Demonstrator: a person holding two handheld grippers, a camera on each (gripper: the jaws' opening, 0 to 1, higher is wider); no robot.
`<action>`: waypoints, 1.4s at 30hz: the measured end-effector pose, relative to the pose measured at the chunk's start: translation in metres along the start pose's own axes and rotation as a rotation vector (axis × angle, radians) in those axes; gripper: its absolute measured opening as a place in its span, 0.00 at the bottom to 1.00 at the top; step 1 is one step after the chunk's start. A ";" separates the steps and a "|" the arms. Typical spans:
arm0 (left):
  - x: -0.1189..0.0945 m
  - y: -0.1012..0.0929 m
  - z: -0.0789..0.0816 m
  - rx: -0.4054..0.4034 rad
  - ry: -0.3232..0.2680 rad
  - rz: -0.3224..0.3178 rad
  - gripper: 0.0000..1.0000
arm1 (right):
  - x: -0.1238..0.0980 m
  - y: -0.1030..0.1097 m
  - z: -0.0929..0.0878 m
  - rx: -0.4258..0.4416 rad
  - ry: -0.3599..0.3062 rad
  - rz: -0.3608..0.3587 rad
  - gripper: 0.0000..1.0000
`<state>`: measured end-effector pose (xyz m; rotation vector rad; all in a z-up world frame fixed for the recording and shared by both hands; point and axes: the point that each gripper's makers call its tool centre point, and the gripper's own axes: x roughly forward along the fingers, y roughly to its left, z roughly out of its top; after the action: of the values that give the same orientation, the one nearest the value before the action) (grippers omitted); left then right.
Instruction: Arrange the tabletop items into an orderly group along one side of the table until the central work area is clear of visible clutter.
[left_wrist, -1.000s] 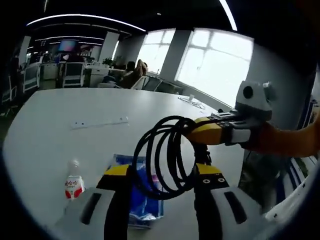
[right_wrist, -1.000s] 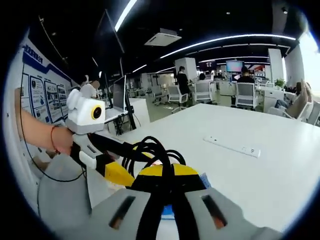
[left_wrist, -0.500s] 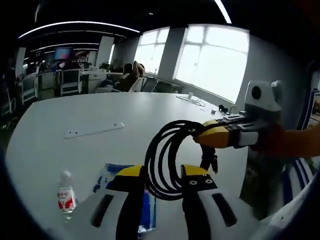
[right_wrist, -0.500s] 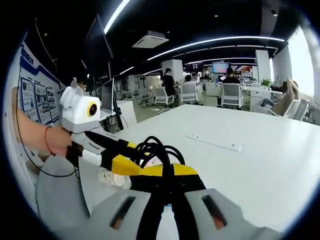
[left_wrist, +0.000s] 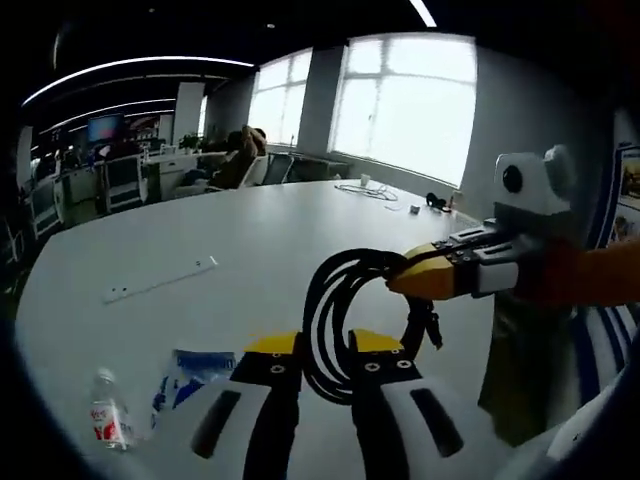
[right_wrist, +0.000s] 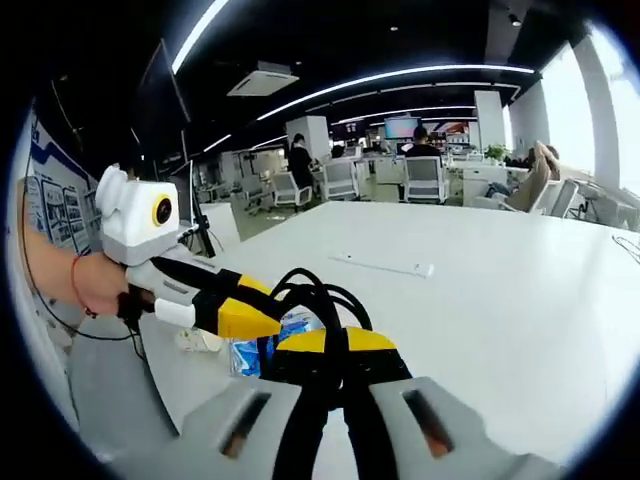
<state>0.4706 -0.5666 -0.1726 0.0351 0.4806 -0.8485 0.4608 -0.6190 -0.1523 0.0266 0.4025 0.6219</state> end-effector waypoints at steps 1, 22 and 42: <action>0.005 -0.004 0.001 0.006 0.002 -0.005 0.15 | -0.004 -0.005 -0.002 0.005 0.002 -0.011 0.00; 0.089 -0.043 -0.005 -0.028 0.078 -0.055 0.12 | -0.027 -0.092 -0.039 0.097 0.080 -0.108 0.01; 0.147 -0.036 -0.037 -0.099 0.201 -0.043 0.11 | -0.007 -0.143 -0.087 0.215 0.172 -0.128 0.01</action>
<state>0.5122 -0.6872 -0.2624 0.0185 0.7139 -0.8666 0.5032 -0.7482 -0.2503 0.1523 0.6323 0.4536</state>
